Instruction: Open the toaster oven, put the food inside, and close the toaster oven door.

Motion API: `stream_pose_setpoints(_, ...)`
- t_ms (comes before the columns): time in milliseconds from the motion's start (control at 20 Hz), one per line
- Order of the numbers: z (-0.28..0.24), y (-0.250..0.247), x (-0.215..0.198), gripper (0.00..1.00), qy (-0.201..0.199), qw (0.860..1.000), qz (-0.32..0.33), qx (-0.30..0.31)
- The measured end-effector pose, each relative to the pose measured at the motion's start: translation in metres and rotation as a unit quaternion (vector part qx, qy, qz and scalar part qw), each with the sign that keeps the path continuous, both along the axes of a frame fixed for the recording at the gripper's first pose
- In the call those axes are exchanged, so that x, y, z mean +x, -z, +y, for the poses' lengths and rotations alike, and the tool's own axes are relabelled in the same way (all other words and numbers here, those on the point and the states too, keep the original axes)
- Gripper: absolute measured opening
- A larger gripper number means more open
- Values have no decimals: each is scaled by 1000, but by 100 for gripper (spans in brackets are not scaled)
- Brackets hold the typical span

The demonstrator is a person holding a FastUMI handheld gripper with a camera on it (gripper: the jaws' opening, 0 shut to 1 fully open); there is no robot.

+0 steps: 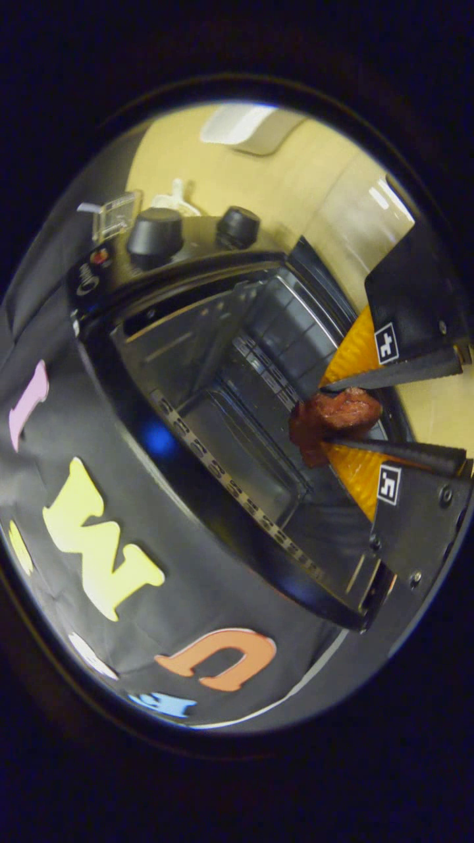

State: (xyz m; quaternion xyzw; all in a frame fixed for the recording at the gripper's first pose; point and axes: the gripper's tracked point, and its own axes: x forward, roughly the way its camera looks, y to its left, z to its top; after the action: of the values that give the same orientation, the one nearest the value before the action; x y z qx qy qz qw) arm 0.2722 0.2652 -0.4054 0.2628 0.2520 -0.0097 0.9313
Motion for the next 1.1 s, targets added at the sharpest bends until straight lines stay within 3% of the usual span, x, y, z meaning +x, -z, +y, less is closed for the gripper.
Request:
stream_pose_setpoints(150,-10,-3,-8,69,-18,997,-15,-69)
stream_pose_setpoints(250,-13,-8,-16,76,-33,995,-20,-97)
stream_pose_setpoints(600,-14,-38,-67,82,-97,986,-23,-134)
stream_pose_setpoints(850,-25,-50,-128,85,-147,975,-18,-167)
stream_pose_setpoints(900,-30,-44,-141,89,-153,972,-13,-179)
stream_pose_setpoints(950,-38,-43,-153,99,-158,969,-9,-187)
stream_pose_setpoints(1100,-53,-30,-184,98,-171,964,6,-205)
